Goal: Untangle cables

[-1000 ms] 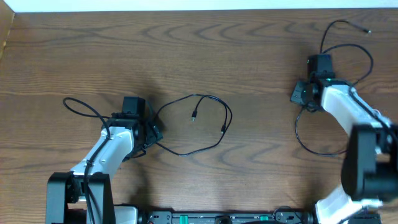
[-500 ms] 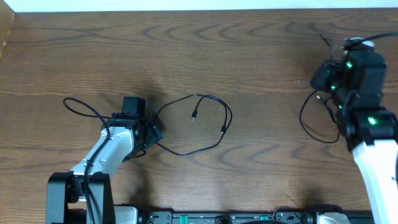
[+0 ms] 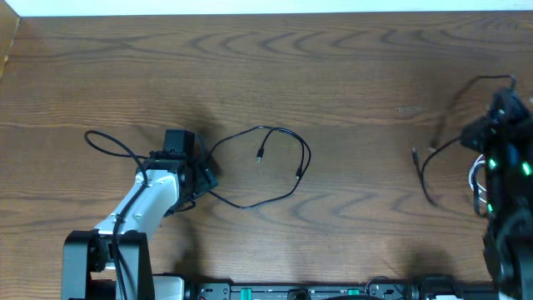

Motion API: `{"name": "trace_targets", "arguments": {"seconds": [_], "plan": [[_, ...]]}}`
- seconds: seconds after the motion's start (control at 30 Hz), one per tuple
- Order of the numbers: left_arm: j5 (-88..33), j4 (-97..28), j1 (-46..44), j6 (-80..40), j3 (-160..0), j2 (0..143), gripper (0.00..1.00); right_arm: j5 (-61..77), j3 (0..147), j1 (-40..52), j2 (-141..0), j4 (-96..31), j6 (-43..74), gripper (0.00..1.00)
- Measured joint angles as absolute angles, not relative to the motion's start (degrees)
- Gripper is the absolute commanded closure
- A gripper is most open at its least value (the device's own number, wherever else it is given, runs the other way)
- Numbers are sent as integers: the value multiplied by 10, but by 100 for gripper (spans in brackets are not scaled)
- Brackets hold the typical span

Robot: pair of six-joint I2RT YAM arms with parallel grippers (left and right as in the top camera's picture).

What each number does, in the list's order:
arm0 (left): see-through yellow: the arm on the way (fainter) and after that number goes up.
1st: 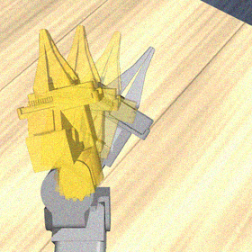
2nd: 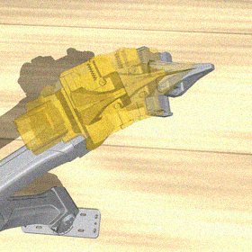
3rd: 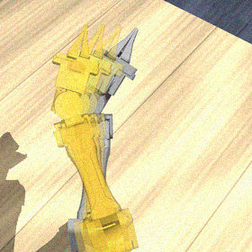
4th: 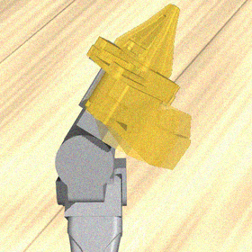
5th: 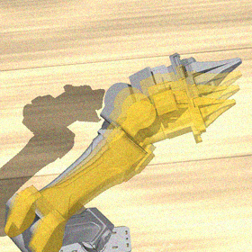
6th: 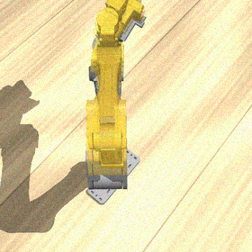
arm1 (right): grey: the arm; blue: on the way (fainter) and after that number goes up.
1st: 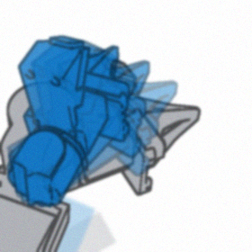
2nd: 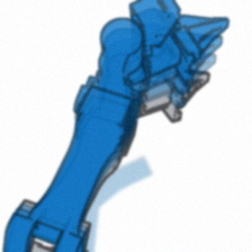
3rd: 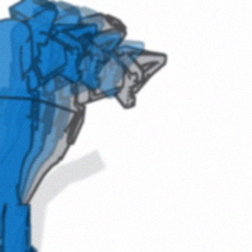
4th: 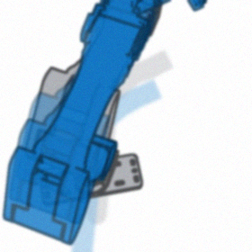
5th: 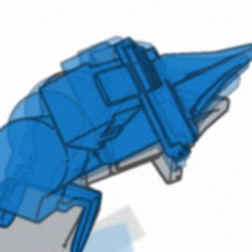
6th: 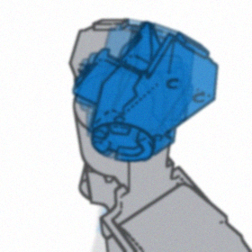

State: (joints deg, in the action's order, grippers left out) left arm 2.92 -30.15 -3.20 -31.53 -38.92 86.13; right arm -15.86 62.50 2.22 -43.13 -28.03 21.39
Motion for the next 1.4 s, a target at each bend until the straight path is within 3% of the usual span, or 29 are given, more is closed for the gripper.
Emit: {"name": "trace_targets", "arguments": {"seconds": [0.27, 0.67, 1.4], "plan": [[29, -302, -32, -315, -389, 861, 2, -166, 625, 22, -318, -280, 214, 99], [29, -302, -32, -316, -389, 861, 2, -182, 625, 22, -268, -294, 214, 99], [29, -302, -32, -315, -389, 861, 2, -433, 625, 22, -270, -397, 250, 99]]}}
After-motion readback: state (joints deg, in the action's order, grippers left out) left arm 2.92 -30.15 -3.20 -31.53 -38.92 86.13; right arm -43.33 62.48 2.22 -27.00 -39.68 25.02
